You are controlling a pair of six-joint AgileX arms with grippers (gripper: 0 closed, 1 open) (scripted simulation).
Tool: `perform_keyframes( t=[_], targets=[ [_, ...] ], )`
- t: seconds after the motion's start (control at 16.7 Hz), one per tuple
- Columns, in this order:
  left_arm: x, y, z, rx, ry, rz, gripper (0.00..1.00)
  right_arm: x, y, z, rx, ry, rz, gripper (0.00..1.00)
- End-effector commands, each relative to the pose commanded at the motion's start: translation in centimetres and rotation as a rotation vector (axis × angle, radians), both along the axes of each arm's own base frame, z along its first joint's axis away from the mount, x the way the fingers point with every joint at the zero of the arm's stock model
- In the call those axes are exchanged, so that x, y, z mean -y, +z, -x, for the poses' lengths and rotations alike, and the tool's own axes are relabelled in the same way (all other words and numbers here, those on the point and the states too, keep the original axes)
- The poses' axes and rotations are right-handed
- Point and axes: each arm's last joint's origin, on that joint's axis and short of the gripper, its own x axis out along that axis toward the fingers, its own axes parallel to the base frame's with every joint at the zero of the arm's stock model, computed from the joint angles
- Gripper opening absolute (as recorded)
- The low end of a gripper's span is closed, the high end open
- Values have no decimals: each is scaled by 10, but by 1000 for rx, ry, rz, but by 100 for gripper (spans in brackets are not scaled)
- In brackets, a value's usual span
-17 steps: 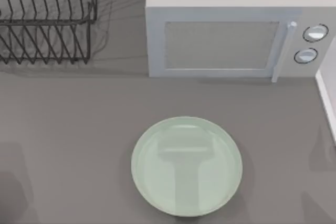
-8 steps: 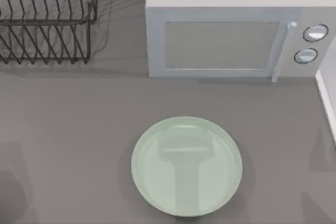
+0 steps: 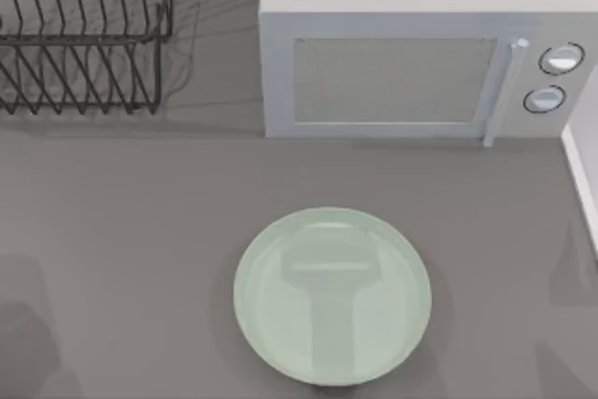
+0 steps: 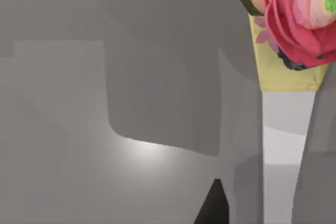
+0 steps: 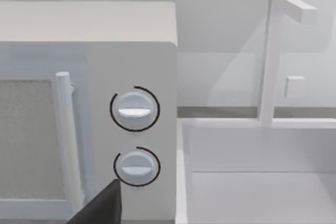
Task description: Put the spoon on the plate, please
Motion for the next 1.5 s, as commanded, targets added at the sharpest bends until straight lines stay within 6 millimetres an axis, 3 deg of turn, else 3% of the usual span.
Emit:
perform_keyframes(
  t=[0.48, 0.84, 1.02, 1.26, 1.38, 1.5],
  targets=[
    [3, 79, 4, -14, -2, 7, 0, 0, 0, 0, 0, 0, 0, 100],
    [3, 81, 5, -12, -3, 5, 0, 0, 0, 0, 0, 0, 0, 100],
    [11, 84, -12, -14, -88, 5, 0, 0, 0, 0, 0, 0, 0, 100],
    [53, 87, -64, -31, -378, 7, 0, 0, 0, 0, 0, 0, 0, 100],
    [93, 85, -91, -44, -575, 9, 0, 0, 0, 0, 0, 0, 0, 100],
    [147, 81, -112, -56, -794, 10, 0, 0, 0, 0, 0, 0, 0, 100]
  ],
)
